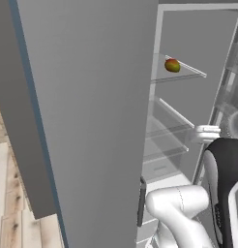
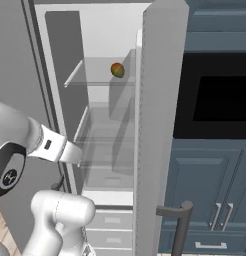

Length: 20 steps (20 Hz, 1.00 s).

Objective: Pick the mango and orange from the fridge and place them inside the tupperware on the counter.

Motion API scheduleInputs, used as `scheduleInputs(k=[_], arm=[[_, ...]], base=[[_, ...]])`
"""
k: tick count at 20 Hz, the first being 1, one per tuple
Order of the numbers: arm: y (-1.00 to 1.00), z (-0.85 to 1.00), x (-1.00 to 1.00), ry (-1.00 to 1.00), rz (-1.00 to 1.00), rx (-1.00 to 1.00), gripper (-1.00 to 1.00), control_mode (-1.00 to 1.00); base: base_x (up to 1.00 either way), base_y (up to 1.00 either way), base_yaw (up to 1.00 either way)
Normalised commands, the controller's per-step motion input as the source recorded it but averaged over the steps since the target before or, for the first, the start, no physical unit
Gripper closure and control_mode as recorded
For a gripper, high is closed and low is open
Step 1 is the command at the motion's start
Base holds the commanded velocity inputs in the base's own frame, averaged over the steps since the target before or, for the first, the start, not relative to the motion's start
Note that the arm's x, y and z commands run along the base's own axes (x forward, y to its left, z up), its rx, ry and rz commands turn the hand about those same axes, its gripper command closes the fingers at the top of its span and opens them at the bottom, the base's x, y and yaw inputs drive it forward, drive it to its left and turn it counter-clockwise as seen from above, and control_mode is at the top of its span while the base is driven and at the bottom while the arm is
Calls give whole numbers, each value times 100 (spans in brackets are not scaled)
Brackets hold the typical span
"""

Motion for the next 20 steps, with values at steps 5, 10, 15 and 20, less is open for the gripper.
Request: scheduleInputs(k=[5, 10, 15, 20], arm=[[-7, 67, 49, -1, 1, -11, -100, -100], [-4, 49, 53, -7, 24, -12, -100, -100], [-10, 18, 44, -14, 30, -3, -100, -100], [-1, 5, 49, -16, 8, -1, -100, -100]], base=[[0, 0, 0], [0, 0, 0], [0, 0, 0], [0, 0, 0]])
